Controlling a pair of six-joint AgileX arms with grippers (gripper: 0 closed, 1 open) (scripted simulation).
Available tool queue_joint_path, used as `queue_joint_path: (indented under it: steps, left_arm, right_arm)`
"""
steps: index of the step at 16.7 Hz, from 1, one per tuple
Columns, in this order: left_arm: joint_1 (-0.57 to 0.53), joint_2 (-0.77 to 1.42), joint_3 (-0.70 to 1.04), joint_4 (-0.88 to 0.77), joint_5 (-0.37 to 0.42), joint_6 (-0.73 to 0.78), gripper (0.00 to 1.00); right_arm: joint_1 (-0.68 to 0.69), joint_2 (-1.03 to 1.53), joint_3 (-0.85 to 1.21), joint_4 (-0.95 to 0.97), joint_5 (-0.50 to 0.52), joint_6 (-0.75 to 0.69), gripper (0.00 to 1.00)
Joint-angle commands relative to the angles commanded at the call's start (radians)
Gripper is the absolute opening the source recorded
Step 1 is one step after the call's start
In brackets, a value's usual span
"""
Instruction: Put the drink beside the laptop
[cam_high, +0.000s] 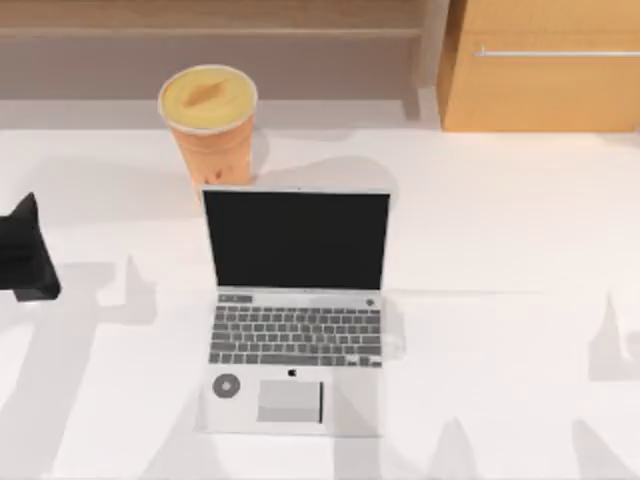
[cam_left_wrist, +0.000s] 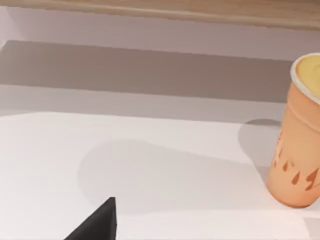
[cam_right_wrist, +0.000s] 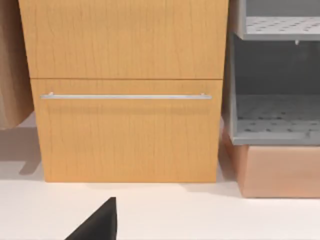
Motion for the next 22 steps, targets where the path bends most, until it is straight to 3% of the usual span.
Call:
queue_joint_path:
  steps: [13, 17, 22]
  left_arm:
    - [-0.277, 1.026, 0.789, -0.293, -0.152, -0.197, 1.0]
    - [-0.32, 1.185, 0.909, -0.338, -0.175, -0.227, 1.0]
    - [-0.328, 1.214, 0.933, -0.347, -0.18, -0.234, 1.0]
  right_arm:
    - [0.0, 0.0, 0.0, 0.0, 0.0, 0.0, 1.0]
    - [0.0, 0.0, 0.0, 0.0, 0.0, 0.0, 1.0]
    - [0.0, 0.0, 0.0, 0.0, 0.0, 0.0, 1.0]
